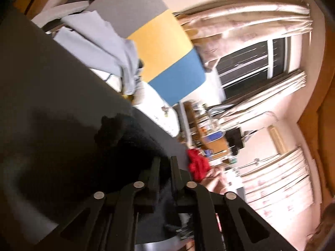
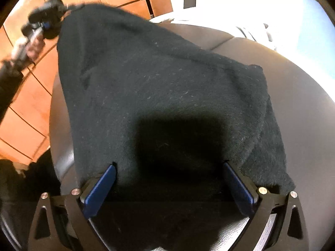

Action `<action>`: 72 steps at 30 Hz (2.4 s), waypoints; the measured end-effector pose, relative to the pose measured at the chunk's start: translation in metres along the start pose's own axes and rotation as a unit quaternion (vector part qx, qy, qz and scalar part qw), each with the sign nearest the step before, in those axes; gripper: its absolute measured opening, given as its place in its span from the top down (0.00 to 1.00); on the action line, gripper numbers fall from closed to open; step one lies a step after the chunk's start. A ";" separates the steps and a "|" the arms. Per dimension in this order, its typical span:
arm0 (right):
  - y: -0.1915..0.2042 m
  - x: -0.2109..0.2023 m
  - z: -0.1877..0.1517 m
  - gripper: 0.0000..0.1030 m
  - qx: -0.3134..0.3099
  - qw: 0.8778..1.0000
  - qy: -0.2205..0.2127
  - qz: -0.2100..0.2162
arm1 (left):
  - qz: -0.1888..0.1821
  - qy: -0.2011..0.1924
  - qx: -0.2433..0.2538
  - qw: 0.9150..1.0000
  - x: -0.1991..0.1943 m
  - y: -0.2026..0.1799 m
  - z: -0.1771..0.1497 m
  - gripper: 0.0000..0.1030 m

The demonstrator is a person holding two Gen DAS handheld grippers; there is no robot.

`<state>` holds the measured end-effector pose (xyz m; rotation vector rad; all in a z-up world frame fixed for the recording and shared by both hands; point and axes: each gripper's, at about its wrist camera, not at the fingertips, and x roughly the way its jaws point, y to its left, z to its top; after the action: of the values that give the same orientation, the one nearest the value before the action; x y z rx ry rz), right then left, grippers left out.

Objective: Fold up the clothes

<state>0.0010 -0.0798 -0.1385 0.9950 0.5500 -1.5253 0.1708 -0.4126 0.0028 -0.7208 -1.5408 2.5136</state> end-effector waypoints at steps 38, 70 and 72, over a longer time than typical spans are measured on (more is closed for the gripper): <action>-0.010 -0.008 -0.010 0.00 0.096 0.993 -0.065 0.022 | 0.102 0.149 0.087 0.980 0.076 0.144 0.005 0.33; -0.023 -0.016 -0.027 0.00 0.105 0.984 -0.124 0.074 | -0.053 0.181 0.048 0.981 0.239 -0.071 -0.113 0.91; -0.025 -0.016 -0.028 0.00 0.110 0.982 -0.128 0.081 | -0.043 0.199 0.031 0.979 0.260 -0.063 -0.128 0.91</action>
<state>-0.0157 -0.0430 -0.1442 0.9653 0.1177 -1.5589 -0.0108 -0.1923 -0.0784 -1.0462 -1.3156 2.1728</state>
